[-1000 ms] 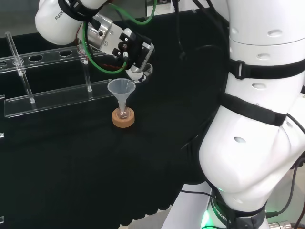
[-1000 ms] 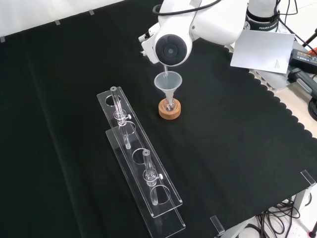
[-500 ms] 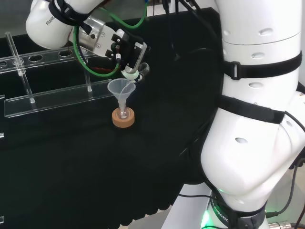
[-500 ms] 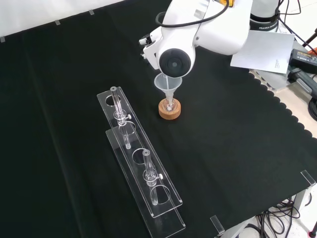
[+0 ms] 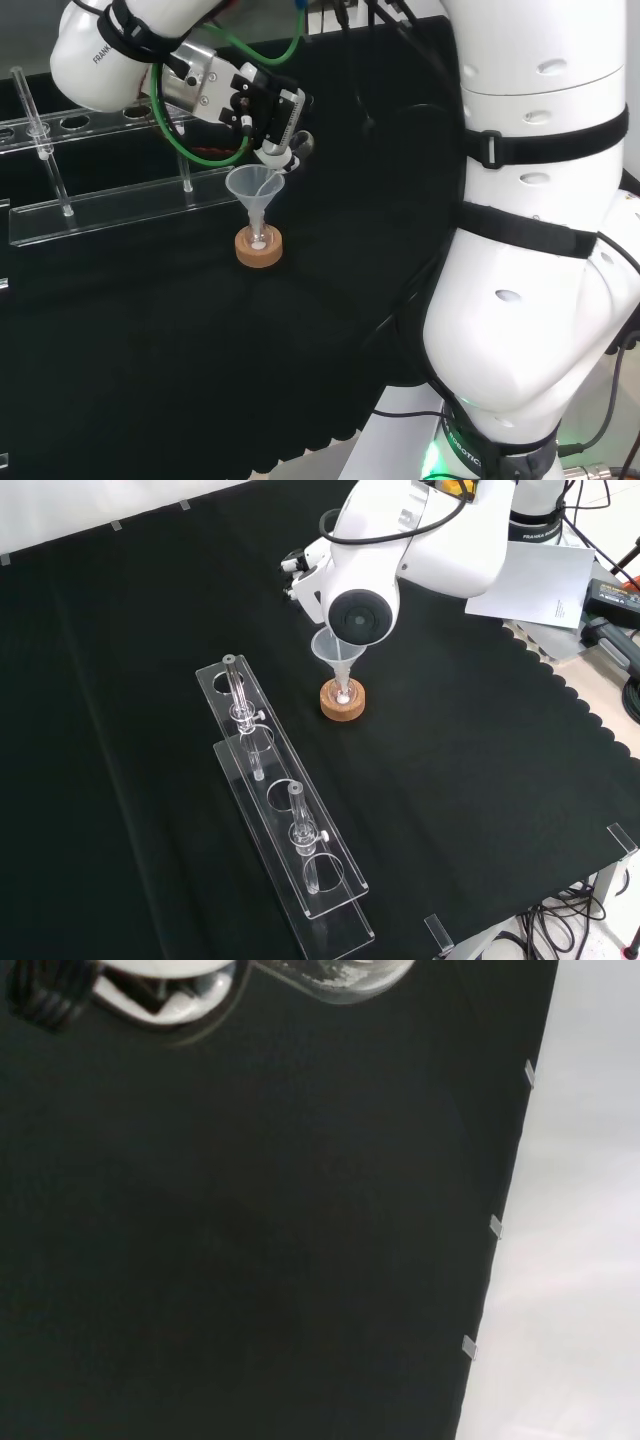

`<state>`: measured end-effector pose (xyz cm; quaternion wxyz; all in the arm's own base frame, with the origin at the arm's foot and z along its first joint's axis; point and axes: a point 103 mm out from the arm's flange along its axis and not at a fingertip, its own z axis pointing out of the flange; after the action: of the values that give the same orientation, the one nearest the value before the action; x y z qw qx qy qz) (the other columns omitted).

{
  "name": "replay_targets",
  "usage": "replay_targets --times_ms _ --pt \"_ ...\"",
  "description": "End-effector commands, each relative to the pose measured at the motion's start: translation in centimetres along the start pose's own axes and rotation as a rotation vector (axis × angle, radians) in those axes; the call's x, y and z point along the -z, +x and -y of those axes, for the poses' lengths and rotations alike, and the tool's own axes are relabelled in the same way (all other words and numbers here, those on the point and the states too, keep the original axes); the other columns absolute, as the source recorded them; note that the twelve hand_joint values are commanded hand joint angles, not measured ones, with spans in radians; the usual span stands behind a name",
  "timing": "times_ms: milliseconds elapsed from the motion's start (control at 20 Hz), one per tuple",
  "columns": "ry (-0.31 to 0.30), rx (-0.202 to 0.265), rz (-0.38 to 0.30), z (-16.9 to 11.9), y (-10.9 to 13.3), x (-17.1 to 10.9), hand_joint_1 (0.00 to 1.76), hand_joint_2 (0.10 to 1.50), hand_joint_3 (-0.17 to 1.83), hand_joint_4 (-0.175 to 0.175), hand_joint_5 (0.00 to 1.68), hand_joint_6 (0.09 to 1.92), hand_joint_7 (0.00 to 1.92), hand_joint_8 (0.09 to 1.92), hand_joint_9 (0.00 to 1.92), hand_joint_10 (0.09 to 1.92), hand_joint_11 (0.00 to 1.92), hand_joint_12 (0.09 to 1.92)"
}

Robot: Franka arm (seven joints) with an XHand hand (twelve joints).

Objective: Pour all the NaCl from the weighing funnel into the round-bottom flask.

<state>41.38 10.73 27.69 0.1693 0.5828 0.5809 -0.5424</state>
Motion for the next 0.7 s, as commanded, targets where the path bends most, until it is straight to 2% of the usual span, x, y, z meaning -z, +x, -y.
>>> replay_targets --times_ms 50,300,700 --pt "-0.007 -0.003 0.017 -0.07 -0.30 -0.26 1.09 0.70 0.68 0.175 1.13 0.93 0.64 0.63 1.03 0.25 0.87 1.02" --pt "-0.009 -0.008 0.009 -0.18 -0.60 -0.72 1.08 0.70 0.68 0.175 1.13 0.93 0.64 0.63 1.03 0.25 0.87 1.02" --pt "-0.012 -0.014 0.038 0.06 -0.60 0.01 1.08 0.70 0.68 0.175 1.13 0.93 0.63 0.63 1.02 0.25 0.87 1.02"
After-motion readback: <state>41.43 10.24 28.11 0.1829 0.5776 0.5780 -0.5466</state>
